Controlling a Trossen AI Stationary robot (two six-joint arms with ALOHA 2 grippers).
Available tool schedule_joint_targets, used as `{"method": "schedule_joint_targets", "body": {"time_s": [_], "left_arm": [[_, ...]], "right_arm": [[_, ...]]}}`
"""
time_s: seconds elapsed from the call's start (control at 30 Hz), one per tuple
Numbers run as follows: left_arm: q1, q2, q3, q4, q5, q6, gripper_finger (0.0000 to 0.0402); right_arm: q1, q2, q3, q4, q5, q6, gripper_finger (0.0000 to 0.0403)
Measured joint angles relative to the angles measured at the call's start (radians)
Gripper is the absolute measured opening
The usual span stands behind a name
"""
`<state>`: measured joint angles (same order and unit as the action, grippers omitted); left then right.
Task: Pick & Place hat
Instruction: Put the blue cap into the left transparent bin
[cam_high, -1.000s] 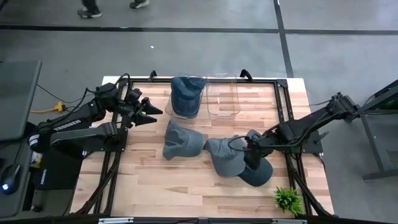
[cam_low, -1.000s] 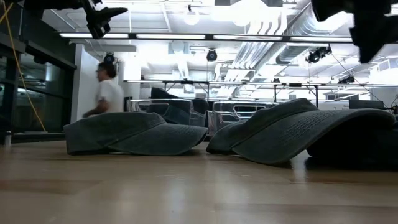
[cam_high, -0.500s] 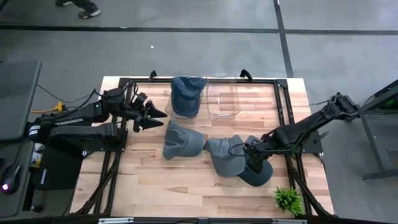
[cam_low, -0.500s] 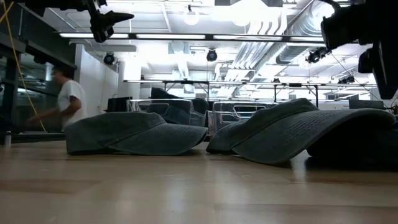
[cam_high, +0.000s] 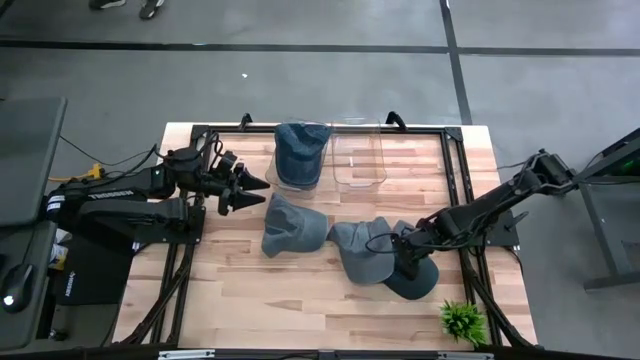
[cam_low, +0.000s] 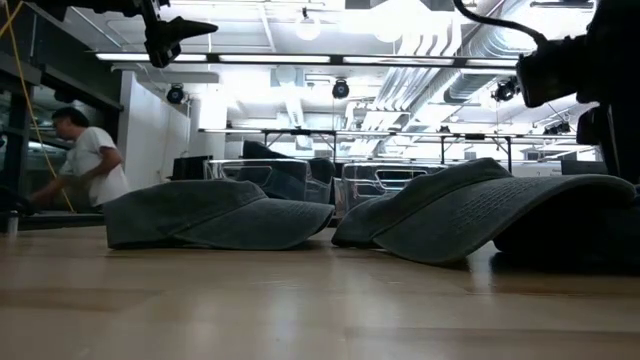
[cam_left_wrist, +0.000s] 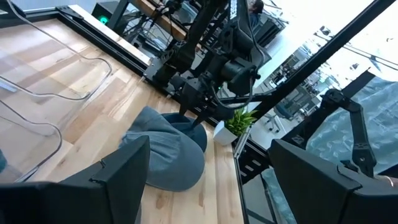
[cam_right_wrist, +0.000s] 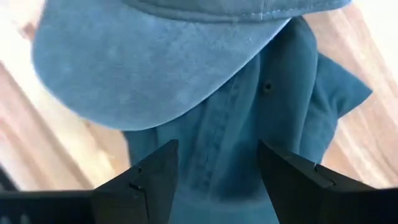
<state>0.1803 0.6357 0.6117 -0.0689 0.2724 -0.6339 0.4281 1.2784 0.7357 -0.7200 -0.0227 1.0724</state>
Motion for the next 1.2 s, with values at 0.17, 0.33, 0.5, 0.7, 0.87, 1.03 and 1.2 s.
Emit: {"method": "schedule_joint_targets", "body": {"time_s": [0.17,0.33,0.5,0.7,0.87,1.03,1.2], "left_arm": [[0.001,0.0,0.0,0.0,-0.016,-0.015,0.0308],[0.002,0.0,0.0,0.0,-0.02,-0.025,0.0308],[0.002,0.0,0.0,0.0,-0.022,-0.026,0.0308],[0.002,0.0,0.0,-0.001,-0.025,-0.029,0.0308],[0.002,0.0,0.0,-0.003,-0.031,-0.029,0.0308],[0.002,0.0,0.0,-0.009,-0.04,-0.029,0.0308],[0.002,0.0,0.0,-0.009,-0.04,-0.029,0.0308]], "right_arm": [[-0.008,0.062,0.0,0.007,0.003,-0.007,0.021],[-0.008,0.142,0.0,0.057,-0.011,0.004,0.021],[-0.008,0.213,0.001,0.068,-0.013,0.053,0.0204],[-0.008,0.27,0.006,0.072,-0.013,0.096,0.0158],[-0.008,0.3,0.006,0.074,-0.014,0.106,0.0102],[-0.009,0.301,0.005,0.078,-0.014,0.132,0.003],[-0.01,0.302,0.006,0.078,-0.016,0.142,0.0011]]}}
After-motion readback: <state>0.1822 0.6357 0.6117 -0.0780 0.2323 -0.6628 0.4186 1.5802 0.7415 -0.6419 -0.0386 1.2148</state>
